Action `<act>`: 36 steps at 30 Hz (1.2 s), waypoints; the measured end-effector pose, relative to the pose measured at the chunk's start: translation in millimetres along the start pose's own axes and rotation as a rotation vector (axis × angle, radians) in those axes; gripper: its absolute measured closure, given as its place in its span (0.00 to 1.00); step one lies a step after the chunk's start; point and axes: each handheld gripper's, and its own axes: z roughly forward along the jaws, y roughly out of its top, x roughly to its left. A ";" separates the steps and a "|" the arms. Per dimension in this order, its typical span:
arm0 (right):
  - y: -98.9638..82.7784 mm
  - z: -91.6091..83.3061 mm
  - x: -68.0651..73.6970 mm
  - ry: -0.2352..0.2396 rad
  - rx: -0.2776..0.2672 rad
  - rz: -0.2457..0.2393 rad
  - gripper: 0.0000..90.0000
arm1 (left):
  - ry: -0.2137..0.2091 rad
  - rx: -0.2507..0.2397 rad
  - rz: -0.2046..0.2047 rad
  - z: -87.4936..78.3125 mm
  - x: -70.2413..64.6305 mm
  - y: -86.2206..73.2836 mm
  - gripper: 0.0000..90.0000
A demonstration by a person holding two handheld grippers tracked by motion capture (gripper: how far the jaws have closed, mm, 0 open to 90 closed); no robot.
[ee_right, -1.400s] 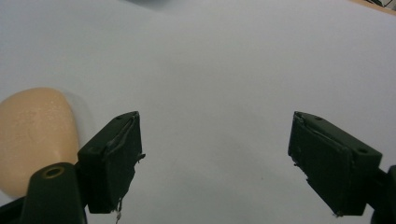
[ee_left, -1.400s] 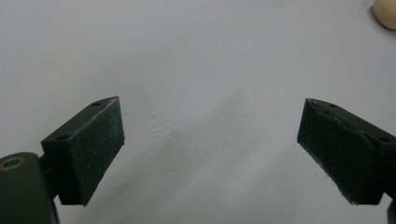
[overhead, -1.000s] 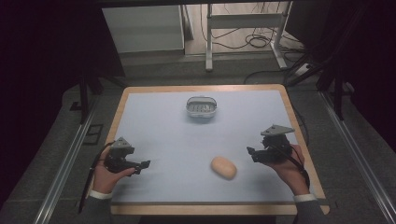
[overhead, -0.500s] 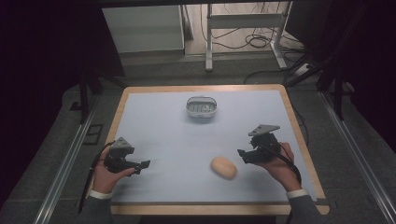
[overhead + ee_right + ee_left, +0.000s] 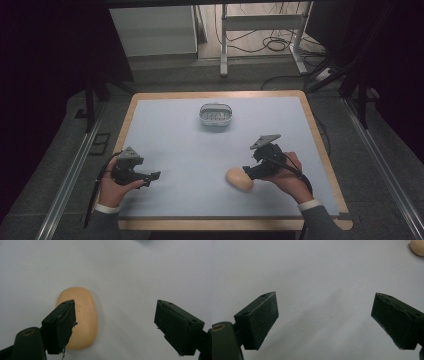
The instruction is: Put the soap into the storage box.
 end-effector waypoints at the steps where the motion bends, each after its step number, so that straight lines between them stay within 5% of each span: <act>1: 0.6 1.2 1.6 0.004 0.007 -0.007 0.20 | 0.000 0.000 0.000 -0.1 0.0 0.0 0.08; 19: 5.8 26.4 26.2 0.087 0.113 -0.062 0.26 | 0.000 0.005 0.004 0.3 -0.5 0.2 0.08; 36: 3.5 53.5 38.8 0.095 0.218 -0.083 0.28 | -0.001 0.005 0.004 0.8 -0.9 0.3 0.08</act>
